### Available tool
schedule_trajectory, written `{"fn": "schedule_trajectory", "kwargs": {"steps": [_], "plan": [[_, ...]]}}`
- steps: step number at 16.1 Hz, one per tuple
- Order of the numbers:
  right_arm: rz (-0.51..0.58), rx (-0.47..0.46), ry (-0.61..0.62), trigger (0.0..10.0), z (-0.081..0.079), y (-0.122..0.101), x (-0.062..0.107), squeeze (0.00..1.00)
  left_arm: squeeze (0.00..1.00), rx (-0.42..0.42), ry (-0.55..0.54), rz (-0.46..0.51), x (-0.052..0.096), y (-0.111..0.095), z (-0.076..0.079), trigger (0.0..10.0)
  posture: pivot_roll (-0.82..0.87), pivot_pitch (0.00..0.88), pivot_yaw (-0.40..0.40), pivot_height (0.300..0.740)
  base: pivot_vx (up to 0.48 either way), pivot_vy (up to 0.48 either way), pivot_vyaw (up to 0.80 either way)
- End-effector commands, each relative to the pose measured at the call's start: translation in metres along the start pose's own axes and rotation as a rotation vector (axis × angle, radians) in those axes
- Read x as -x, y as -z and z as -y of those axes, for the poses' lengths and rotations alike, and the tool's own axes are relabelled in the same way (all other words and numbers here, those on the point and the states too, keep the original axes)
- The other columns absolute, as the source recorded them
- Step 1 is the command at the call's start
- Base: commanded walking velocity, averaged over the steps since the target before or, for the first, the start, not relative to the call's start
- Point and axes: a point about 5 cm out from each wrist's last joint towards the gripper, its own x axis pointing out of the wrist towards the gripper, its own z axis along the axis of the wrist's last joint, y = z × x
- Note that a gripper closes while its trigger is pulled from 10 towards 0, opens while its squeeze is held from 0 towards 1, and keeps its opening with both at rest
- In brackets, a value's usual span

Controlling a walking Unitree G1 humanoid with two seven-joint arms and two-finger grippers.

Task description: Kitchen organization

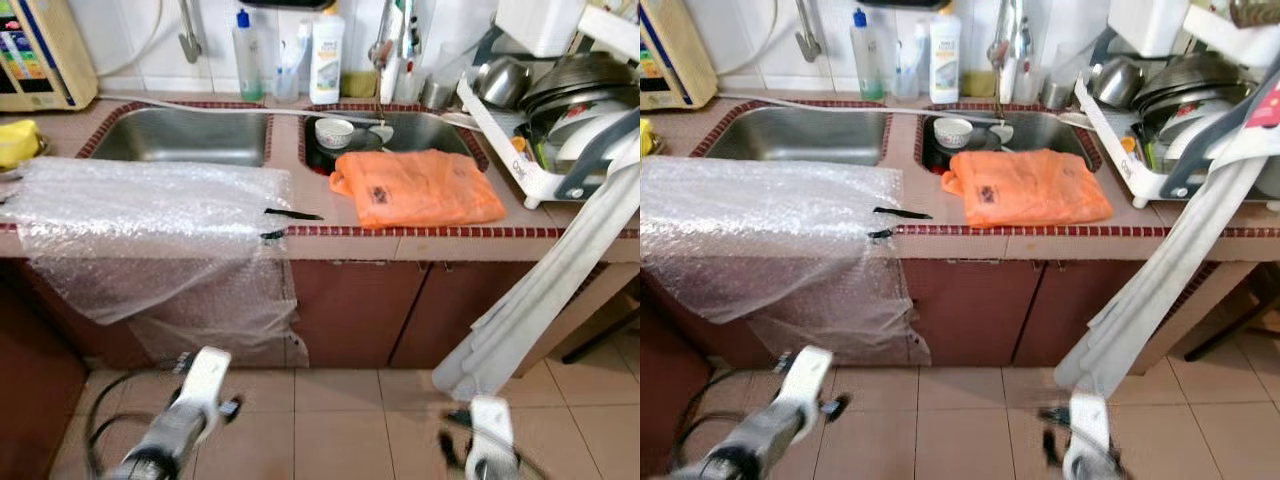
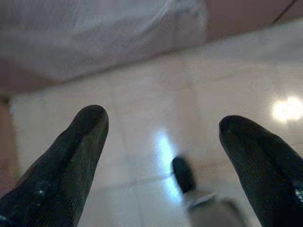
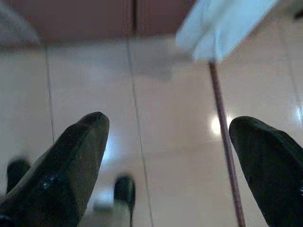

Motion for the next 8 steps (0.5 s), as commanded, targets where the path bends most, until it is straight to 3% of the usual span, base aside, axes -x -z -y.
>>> {"fn": "schedule_trajectory", "kwargs": {"steps": [1,3,5,7,8], "plan": [[0.051,-0.041,0.000,10.0,0.001,-0.012,-0.002,0.00,0.00,-0.020,0.050,0.070,-0.002,-0.020,0.004,10.0,-0.01,0.002,-0.015,0.740,0.000,0.000,0.00],[0.087,-0.084,0.008,10.0,0.002,-0.020,-0.002,0.00,0.00,-0.077,0.084,0.112,-0.002,-0.035,0.007,10.0,-0.01,0.000,0.019,0.740,0.000,0.000,0.00],[0.180,-0.192,0.028,10.0,0.001,-0.032,-0.002,0.00,0.00,-0.212,0.088,0.250,0.002,-0.062,0.002,10.0,-0.02,0.000,0.094,0.740,0.000,0.000,0.00],[0.241,-0.214,0.039,10.0,0.001,-0.040,-0.001,0.00,0.00,-0.195,0.074,0.315,0.006,-0.073,-0.007,10.0,-0.03,0.000,0.106,0.740,0.000,0.000,0.00],[0.280,-0.219,0.029,10.0,0.000,-0.045,0.000,0.00,0.00,-0.131,0.062,0.363,0.008,-0.080,-0.012,10.0,-0.03,0.000,0.103,0.740,0.000,0.000,0.00]]}}
